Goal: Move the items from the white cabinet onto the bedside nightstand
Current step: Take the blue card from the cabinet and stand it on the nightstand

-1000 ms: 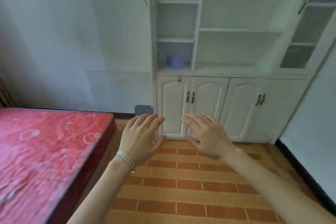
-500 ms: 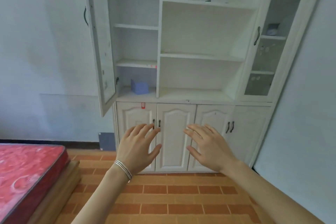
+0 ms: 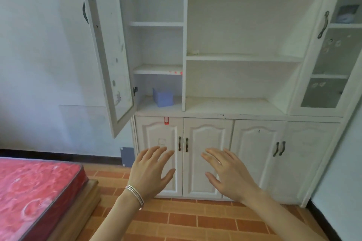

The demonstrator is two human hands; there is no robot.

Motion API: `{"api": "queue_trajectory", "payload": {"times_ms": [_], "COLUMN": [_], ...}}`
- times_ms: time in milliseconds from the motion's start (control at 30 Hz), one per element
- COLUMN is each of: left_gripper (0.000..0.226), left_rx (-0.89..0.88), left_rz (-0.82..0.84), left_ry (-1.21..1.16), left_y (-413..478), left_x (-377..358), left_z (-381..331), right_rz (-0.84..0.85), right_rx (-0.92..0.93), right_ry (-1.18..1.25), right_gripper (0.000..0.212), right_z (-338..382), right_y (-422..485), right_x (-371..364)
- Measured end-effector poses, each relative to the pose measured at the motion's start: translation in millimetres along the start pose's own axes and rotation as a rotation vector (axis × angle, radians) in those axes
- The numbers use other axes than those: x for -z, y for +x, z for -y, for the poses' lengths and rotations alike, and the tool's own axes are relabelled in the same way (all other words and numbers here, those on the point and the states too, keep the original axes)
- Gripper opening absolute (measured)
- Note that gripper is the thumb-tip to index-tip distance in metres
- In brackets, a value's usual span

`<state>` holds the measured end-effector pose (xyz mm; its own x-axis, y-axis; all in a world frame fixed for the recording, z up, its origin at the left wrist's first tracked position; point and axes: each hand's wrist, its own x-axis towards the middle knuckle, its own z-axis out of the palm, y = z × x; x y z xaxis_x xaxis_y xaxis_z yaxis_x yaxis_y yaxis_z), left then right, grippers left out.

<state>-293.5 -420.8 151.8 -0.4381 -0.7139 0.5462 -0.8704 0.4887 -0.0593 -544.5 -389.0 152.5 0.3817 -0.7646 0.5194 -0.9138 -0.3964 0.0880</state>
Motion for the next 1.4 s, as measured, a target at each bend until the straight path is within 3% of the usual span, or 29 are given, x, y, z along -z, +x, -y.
{"api": "queue_trajectory", "payload": {"times_ms": [400, 733, 1100, 1400], "left_gripper": [0.051, 0.053, 0.05, 0.053], "left_rx": [-0.036, 0.06, 0.174, 0.211], "left_rz": [-0.054, 0.098, 0.01, 0.134], "left_ry": [0.024, 0.006, 0.052, 0.062], "left_y": [160.0, 180.9, 340.0, 391.5], "left_x": [-68.0, -185.0, -259.9, -335.8], "left_z": [143.5, 200.6, 276.8, 333.6], "right_rz": [-0.084, -0.001, -0.058, 0.021], "right_rx": [-0.007, 0.075, 0.257, 0.218], "right_ry": [0.026, 0.097, 0.036, 0.081], "right_gripper": [0.049, 0.047, 0.048, 0.058], "right_z": [-49.3, -83.2, -186.6, -216.0], "right_y": [203.2, 280.3, 456.9, 529.1], "right_x": [-97.0, -221.0, -294.9, -383.5]}}
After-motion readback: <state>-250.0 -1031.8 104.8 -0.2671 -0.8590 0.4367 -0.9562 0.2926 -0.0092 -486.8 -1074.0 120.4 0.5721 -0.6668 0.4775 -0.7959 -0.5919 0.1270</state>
